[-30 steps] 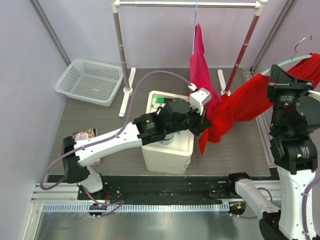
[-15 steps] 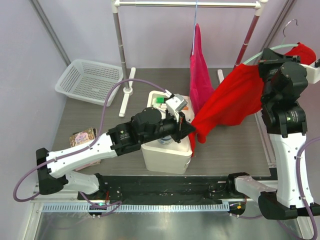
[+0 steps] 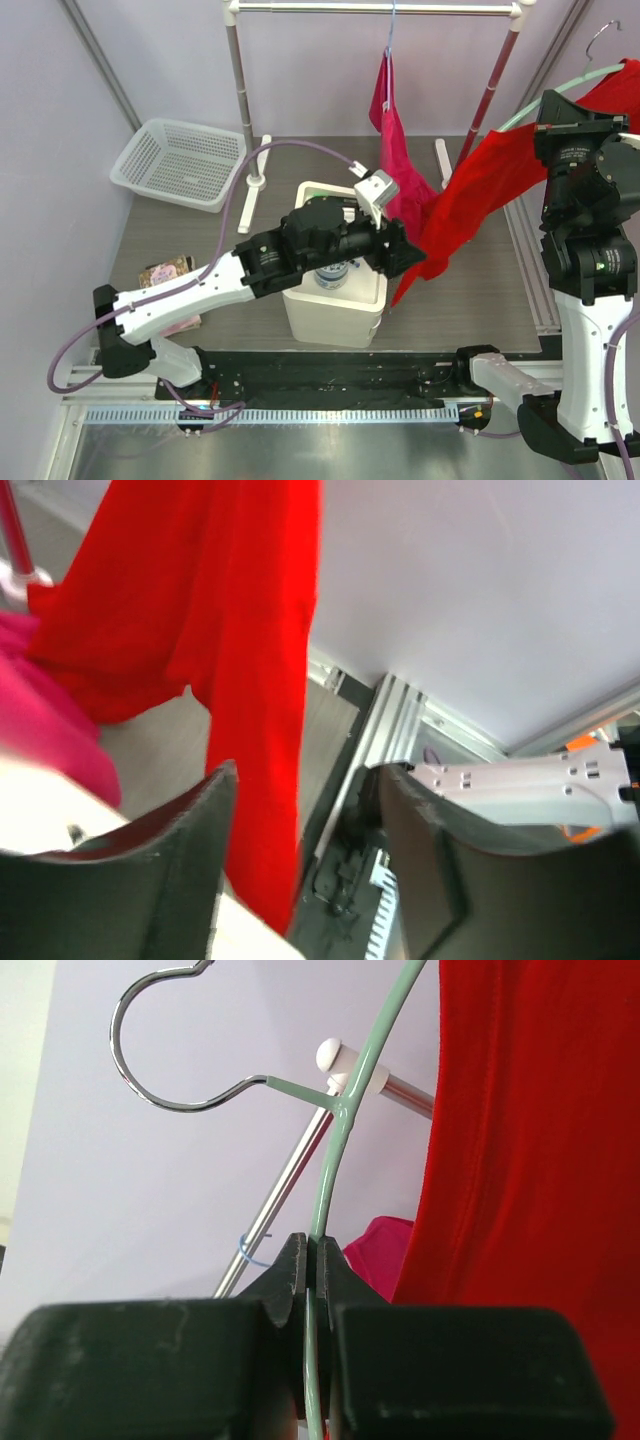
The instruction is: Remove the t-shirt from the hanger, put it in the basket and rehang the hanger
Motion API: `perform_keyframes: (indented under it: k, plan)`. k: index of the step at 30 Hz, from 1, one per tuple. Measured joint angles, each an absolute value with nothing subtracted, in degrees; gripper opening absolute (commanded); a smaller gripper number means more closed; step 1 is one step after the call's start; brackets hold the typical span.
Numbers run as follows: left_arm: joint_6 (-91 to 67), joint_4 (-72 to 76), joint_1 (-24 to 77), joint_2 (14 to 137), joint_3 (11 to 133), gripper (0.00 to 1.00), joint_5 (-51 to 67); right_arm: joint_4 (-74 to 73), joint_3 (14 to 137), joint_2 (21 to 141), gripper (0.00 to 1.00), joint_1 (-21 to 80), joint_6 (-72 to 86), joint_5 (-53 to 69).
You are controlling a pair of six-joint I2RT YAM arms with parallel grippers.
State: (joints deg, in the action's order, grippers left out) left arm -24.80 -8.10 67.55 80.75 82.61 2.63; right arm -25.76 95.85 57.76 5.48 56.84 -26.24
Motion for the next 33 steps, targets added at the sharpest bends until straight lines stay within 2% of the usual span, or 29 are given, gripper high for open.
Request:
perform_keyframes:
  k: [2,4,5,13,16,21,26,28,33]
  plan:
    - [-24.62,-9.37,67.31,83.09,86.61,0.77,2.83,-25.78,95.83,57.34,0.01,5.43,56.86,-24.97]
    - [-24.53,-10.83,66.96,85.32,90.96,0.8,2.83,-25.78,95.81,57.12,0.01,5.39,56.95,-23.66]
    - [-24.43,-11.29,66.76,86.08,92.49,0.89,2.85,-25.8,95.7,57.1,0.01,5.39,57.1,-23.03]
    - [-23.42,-14.35,64.42,91.13,100.79,0.91,2.85,-26.44,94.59,57.12,0.01,5.39,57.87,-20.08]
    - [-23.46,-15.14,63.7,93.14,102.48,0.87,3.11,-26.65,94.41,57.1,0.01,5.39,58.37,-19.81]
    - [-23.94,-16.32,62.89,95.68,103.68,0.63,3.9,-26.83,94.15,56.95,0.01,5.39,58.87,-19.55]
    - [-25.47,-16.45,62.22,97.19,104.25,0.25,5.48,-26.92,93.82,56.73,0.01,5.39,59.2,-19.25]
    - [-25.8,-16.64,61.98,97.62,105.16,0.0,5.98,-26.98,93.56,56.62,0.01,5.39,59.55,-19.09]
    - [-26.48,-17.06,61.73,98.21,107.87,0.0,7.01,-27.0,93.19,56.6,0.01,5.39,60.42,-18.72]
